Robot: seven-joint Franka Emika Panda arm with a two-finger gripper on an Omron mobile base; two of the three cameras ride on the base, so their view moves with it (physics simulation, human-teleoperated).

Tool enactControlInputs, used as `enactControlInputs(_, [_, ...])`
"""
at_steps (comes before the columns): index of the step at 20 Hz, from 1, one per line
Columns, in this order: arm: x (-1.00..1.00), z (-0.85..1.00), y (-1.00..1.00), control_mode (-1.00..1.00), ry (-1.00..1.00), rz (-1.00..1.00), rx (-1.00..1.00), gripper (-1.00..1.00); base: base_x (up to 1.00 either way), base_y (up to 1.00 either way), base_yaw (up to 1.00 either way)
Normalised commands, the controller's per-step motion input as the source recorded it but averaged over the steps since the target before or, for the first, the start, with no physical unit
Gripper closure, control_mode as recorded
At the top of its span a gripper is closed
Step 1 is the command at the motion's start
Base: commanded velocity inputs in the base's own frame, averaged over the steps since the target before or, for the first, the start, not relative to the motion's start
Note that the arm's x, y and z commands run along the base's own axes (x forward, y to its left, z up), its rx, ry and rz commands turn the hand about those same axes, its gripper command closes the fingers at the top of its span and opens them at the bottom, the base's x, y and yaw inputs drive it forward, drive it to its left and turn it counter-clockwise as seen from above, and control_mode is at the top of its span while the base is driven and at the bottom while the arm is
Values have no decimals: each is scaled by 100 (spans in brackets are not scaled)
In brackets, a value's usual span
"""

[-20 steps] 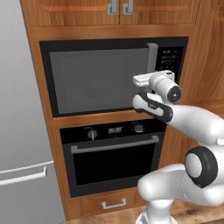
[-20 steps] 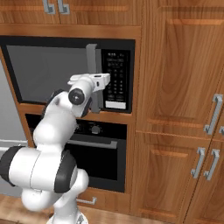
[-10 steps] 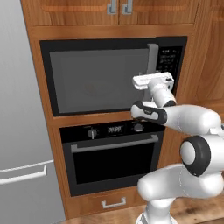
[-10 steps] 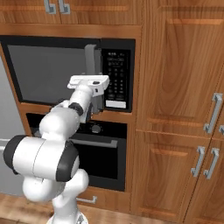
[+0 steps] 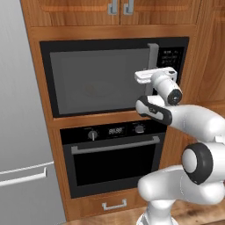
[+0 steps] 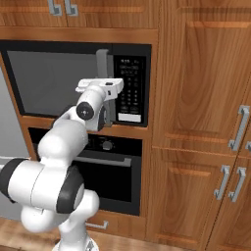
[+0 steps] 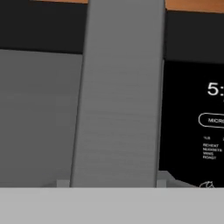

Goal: The microwave is finished heating the fish and sweet potato. Take the bowl containing the food and place it on the dining counter.

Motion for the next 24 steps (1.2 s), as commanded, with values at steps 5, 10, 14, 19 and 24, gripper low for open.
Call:
enactControlInputs(5, [0,0,0,-100,0,0,0,100,0,0,0])
enactControlInputs(10, [-47,0,0,-100,10,0,0,100,0,0,0])
enactControlInputs(14, [-94,4,0,-100,11,-1,0,100,0,0,0])
enactControlInputs(19, [-100,20,4,-100,9,-9,0,100,0,0,0])
enactControlInputs(24, [-100,13,30,-100,7,-18,0,100,0,0,0])
